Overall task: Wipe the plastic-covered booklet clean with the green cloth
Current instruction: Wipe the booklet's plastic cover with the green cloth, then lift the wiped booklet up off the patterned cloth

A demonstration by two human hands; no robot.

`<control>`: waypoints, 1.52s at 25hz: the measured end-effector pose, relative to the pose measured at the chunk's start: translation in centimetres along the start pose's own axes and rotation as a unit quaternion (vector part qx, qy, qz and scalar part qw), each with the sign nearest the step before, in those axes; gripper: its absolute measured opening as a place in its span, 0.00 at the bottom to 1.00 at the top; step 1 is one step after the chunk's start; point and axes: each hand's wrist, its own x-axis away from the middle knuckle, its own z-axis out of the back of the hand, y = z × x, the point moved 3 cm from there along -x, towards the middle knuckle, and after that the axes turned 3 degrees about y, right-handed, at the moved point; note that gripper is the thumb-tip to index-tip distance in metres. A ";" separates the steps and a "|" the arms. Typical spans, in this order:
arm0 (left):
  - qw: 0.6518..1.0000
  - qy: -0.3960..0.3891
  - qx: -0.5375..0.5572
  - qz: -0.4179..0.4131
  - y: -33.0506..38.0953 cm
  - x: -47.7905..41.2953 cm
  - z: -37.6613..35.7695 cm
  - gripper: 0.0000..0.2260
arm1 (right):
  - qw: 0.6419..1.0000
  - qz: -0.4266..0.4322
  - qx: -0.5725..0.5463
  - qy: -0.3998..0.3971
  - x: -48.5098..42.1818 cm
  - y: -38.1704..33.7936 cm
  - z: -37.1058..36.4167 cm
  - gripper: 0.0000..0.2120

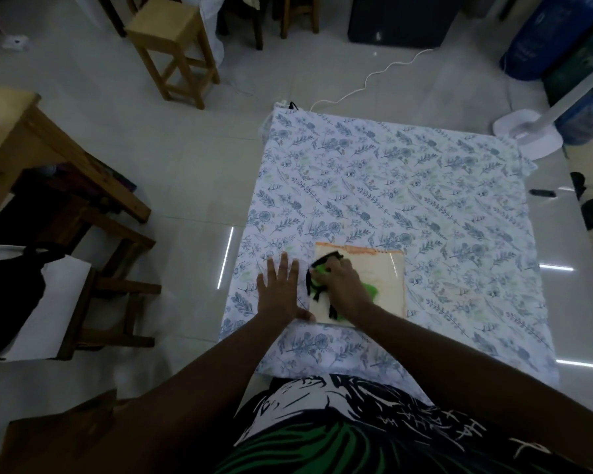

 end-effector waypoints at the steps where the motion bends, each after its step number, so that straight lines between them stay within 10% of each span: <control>1: 1.000 0.002 0.005 -0.001 0.0 0.1 0.1 0.63 | 1.000 0.017 -0.004 -0.005 2.0 -0.1 0.0 0.20; 7: 0.998 0.014 -0.005 -0.054 1.4 0.8 0.3 0.55 | 0.999 0.040 0.006 -0.008 9.9 2.6 -0.6 0.23; 14: 0.997 -0.023 0.054 -0.049 5.3 2.0 -0.7 0.44 | 0.950 -0.268 0.015 0.157 13.8 13.1 5.9 0.25; 18: 0.990 0.001 0.142 -0.003 6.5 1.8 -0.2 0.41 | 0.928 -0.369 0.046 0.028 15.2 17.3 6.0 0.25; 23: 0.964 0.052 0.256 0.057 7.1 1.4 2.0 0.34 | 0.935 -0.329 0.080 0.105 13.7 15.4 6.0 0.25; 26: 0.949 0.055 0.301 0.082 7.3 1.4 2.6 0.32 | 0.952 -0.285 -0.107 0.026 10.4 12.3 4.4 0.18; 29: 0.935 0.051 0.336 0.101 7.2 1.2 2.5 0.31 | 0.896 -0.372 -0.244 0.012 8.4 11.4 3.6 0.18; 38: 0.876 0.104 0.431 0.188 6.2 0.7 3.0 0.19 | 0.825 -0.448 -0.324 0.119 8.1 11.2 5.3 0.19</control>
